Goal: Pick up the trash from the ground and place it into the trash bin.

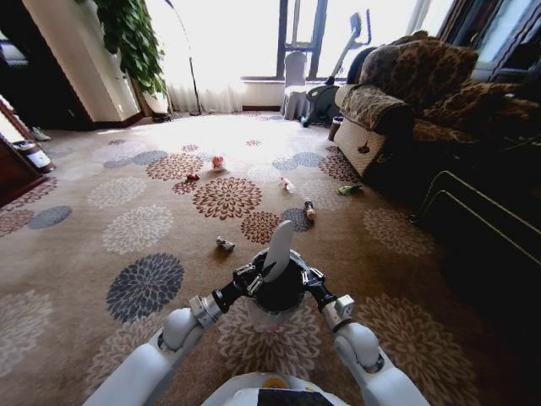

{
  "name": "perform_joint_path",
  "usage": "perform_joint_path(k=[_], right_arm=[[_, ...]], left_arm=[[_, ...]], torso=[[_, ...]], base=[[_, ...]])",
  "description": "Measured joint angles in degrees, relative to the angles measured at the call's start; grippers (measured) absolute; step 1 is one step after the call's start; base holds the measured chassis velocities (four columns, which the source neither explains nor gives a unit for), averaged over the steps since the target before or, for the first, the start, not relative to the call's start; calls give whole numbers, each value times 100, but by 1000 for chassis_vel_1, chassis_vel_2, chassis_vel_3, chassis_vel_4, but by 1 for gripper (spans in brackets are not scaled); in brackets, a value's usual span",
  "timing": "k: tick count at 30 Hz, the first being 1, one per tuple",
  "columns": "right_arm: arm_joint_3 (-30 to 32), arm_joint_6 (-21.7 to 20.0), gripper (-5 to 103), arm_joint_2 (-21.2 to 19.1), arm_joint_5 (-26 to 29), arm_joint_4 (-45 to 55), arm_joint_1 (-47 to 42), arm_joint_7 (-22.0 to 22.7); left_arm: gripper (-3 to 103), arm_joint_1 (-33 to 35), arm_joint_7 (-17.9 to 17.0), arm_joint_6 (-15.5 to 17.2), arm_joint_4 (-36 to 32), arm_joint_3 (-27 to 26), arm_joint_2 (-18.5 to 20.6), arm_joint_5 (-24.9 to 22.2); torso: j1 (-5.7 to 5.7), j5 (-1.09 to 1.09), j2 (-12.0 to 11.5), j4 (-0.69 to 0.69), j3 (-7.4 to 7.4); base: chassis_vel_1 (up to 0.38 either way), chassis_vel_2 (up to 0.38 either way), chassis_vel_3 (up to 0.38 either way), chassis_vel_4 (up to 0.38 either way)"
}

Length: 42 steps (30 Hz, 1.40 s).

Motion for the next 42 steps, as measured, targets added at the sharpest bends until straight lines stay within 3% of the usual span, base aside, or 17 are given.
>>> perform_joint_path(k=[1,2,4,6,8,11,14,19,22,23,27,28,31,32,36,37,42], right_arm=[[0,0,0,0,0,0,0,0],[-13,-16,0,0,-1,12,-3,-1],[-12,-22,0,-1,-2,16,-11,1],[15,-24,0,-5,-3,23,-52,1],[27,-24,0,-1,-2,23,-62,1],[86,-27,0,33,11,16,-90,1],[157,-30,0,66,42,9,-124,1],[374,-1,0,83,179,12,-228,2],[569,76,0,80,273,39,-264,1],[569,76,0,80,273,39,-264,1],[910,71,0,58,270,58,-365,2],[910,71,0,58,270,58,-365,2],[1034,87,0,31,261,84,-440,1],[1034,87,0,31,261,84,-440,1],[1149,192,0,37,258,99,-505,1],[1149,192,0,37,258,99,-505,1],[1185,244,0,47,258,99,-528,0]], left_arm=[[32,0,0,0,0,0,0,0],[42,46,-1,-39,23,-13,-60,33],[42,75,-1,-57,27,-28,-86,49],[59,178,4,-116,24,-83,-134,106],[59,212,7,-140,10,-116,-138,125],[76,406,12,-249,-121,-347,-192,135],[81,563,8,-327,-212,-482,-218,114],[100,964,-136,-523,-397,-731,-429,-30],[100,1258,-699,-580,-553,-867,-864,-402],[100,1258,-699,-580,-553,-867,-864,-402],[100,1258,-2390,-378,-475,-1067,-1479,-458],[100,1258,-2390,-378,-475,-1067,-1479,-458],[100,1150,-3398,80,-211,-1325,-1572,-324],[100,1150,-3398,80,-211,-1325,-1572,-324],[100,920,-3970,747,137,-1546,-1420,-452],[100,920,-3970,747,137,-1546,-1420,-452],[100,618,-4313,1275,309,-1406,-1404,-1410]], torso=[[0,0,0,0,0],[0,-1,0,0,0],[0,0,0,0,0],[0,0,0,-1,0],[0,0,0,-1,0],[0,0,0,-1,0],[0,2,0,0,0],[0,1,0,-2,0],[0,1,0,0,-1],[0,1,0,0,-1],[0,2,0,-2,-1],[0,2,0,-2,-1],[0,1,0,-2,0],[0,1,0,-2,0],[0,1,0,0,0],[0,1,0,0,0],[-1,0,0,-2,0]], base=[[0,0,0,0],[0,0,0,0],[0,0,0,0],[0,0,0,0],[0,0,0,0],[0,0,0,0],[0,0,0,0],[0,0,0,0],[0,0,0,0],[0,0,0,0],[0,0,0,0],[0,0,0,0],[0,0,0,0],[0,0,0,0],[-23,35,25,-16],[-67,78,58,-43],[-102,124,108,-111]])
